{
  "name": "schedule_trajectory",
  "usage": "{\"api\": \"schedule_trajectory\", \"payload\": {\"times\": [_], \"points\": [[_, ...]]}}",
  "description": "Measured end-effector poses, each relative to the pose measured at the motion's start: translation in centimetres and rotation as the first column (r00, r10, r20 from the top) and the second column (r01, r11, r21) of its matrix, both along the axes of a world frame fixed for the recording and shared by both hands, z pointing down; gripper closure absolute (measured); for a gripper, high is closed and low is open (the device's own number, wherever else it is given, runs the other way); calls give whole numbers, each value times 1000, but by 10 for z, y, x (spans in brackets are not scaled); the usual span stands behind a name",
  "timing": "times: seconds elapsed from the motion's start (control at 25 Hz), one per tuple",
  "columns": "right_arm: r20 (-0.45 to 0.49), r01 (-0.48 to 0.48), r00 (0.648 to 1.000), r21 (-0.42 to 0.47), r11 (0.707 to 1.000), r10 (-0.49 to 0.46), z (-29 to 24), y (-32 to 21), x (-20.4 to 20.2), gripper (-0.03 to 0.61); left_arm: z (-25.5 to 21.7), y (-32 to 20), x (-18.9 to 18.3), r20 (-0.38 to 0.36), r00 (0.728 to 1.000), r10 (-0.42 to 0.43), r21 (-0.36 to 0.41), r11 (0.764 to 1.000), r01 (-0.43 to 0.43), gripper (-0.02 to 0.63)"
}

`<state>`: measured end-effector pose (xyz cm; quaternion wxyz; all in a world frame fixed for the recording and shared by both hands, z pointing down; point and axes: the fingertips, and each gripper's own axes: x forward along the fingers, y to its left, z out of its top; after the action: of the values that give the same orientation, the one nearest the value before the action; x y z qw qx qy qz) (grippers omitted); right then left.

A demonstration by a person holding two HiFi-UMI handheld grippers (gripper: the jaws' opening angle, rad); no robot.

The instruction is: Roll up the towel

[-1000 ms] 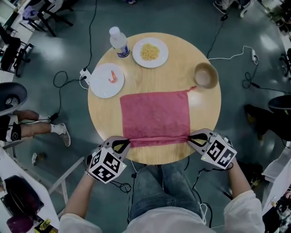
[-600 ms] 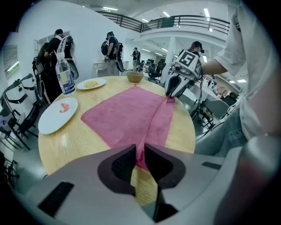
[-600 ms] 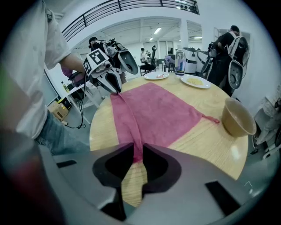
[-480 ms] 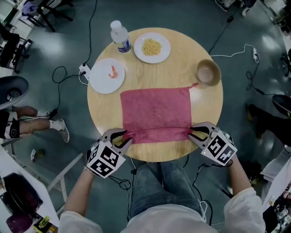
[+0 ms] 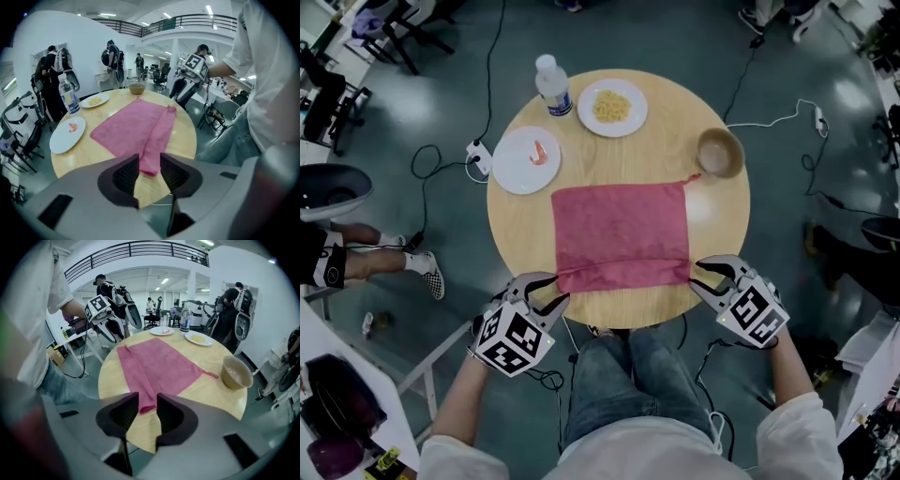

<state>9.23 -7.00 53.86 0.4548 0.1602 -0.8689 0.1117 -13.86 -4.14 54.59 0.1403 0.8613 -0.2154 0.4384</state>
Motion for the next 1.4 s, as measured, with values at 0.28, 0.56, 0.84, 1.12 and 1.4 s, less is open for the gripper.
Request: {"api": "schedule_trajectory", "payload": {"times": [0.28, 0.56, 0.84, 1.12, 1.4], "points": [[-59, 92, 994, 3, 996, -91, 18, 30, -13, 470, 14, 27, 21, 25, 996, 87, 38, 995, -88, 471], [-134, 147, 981, 37, 988, -141, 37, 35, -13, 483, 31, 24, 20, 59, 989, 135, 38, 990, -138, 479], [-194, 162, 969, 48, 986, -150, 50, 31, -6, 510, 41, 22, 16, 86, 983, 164, 23, 986, -167, 485], [-196, 183, 966, 63, 981, -168, 51, 26, -7, 545, 46, 17, 13, 105, 982, 154, 43, 986, -159, 527], [-186, 173, 970, 73, 982, -157, 51, 25, -7, 554, 46, 16, 13, 129, 981, 148, 68, 985, -158, 541]]}}
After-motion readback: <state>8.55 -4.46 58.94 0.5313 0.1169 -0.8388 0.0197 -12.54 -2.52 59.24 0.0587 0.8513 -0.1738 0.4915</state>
